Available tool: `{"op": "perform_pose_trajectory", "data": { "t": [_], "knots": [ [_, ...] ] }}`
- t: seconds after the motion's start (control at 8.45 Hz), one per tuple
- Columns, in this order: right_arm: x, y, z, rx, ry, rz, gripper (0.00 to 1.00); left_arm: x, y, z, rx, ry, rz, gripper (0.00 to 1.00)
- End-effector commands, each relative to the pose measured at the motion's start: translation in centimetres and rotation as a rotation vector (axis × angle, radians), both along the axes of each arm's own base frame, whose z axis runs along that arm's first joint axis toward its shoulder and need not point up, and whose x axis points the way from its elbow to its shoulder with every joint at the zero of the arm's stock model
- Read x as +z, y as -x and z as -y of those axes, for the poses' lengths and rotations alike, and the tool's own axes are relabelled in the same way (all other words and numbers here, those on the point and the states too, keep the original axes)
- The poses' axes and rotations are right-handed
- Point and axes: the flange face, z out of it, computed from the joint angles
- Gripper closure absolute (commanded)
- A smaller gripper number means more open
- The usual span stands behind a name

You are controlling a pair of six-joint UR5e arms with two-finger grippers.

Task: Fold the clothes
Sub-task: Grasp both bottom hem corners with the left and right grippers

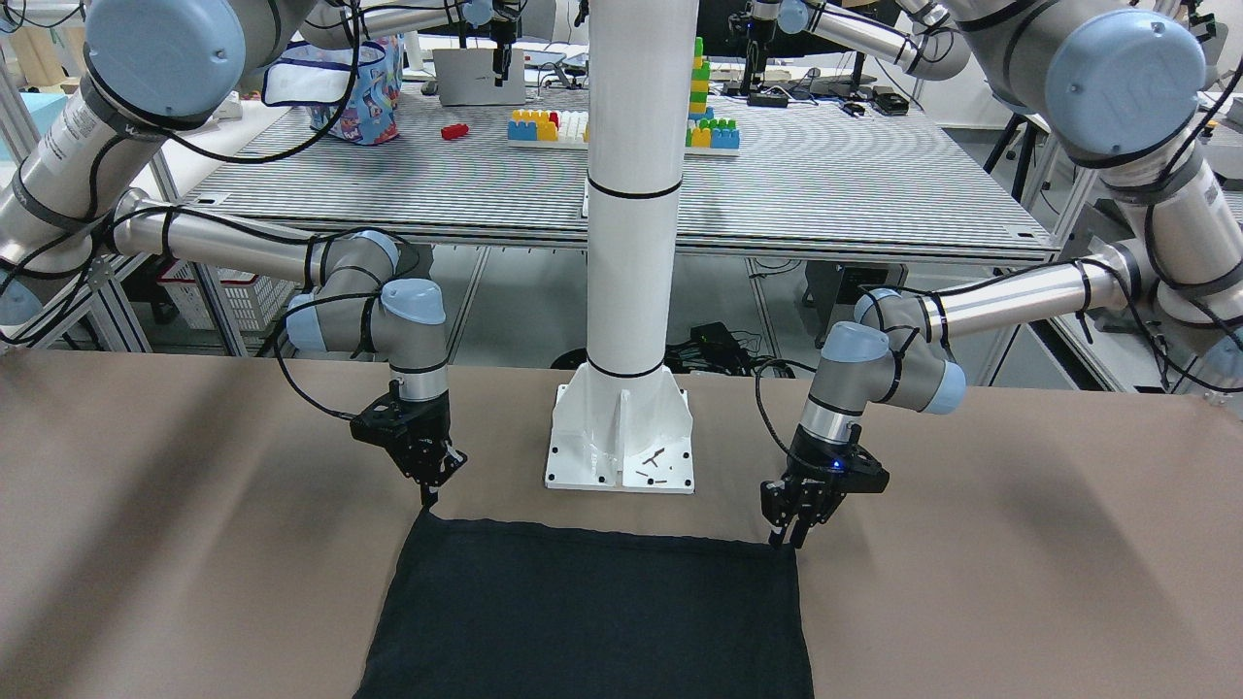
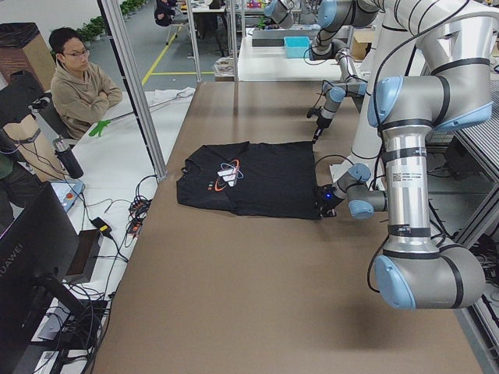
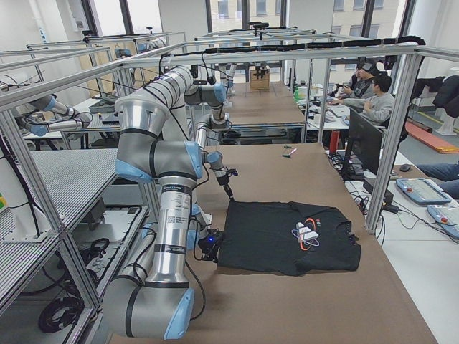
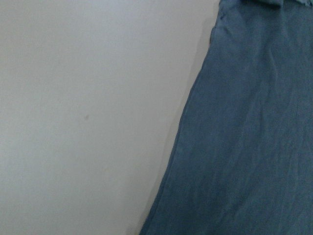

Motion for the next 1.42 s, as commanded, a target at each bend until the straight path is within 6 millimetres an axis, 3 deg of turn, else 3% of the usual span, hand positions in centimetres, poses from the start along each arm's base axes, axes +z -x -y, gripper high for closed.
{"op": "perform_pose_trajectory", "data": {
  "t": [0.0,0.35,0.59,0.83,0.95,1.18,1.3],
  "knots": [
    [0.0,0.1,-0.1,-0.002,0.001,0.001,1.0,1.4,-0.3,-1.3,0.004,-0.001,0.025,0.59],
    [0.0,0.1,-0.2,-0.002,-0.001,0.001,1.0,2.5,-0.8,-1.3,0.004,-0.001,0.04,0.6],
    [0.0,0.1,-0.3,-0.003,-0.001,0.001,1.0,2.0,-0.6,-1.4,0.009,0.003,0.029,1.0],
    [-0.1,0.1,-0.2,-0.002,-0.002,0.002,1.0,1.2,-0.3,-1.4,0.02,0.008,0.013,1.0],
    [-0.7,-0.3,-0.1,0.0,-0.001,0.016,1.0,-1.1,1.2,-1.7,0.057,0.031,-0.034,1.0],
    [-4.0,-2.4,0.4,0.0,-0.001,0.078,1.0,-5.2,6.7,-2.0,0.101,0.056,-0.111,1.0],
    [-5.1,-3.2,1.7,0.007,-0.001,0.098,1.0,-7.1,8.3,-1.1,0.1,0.068,-0.154,1.0]
  ]
}}
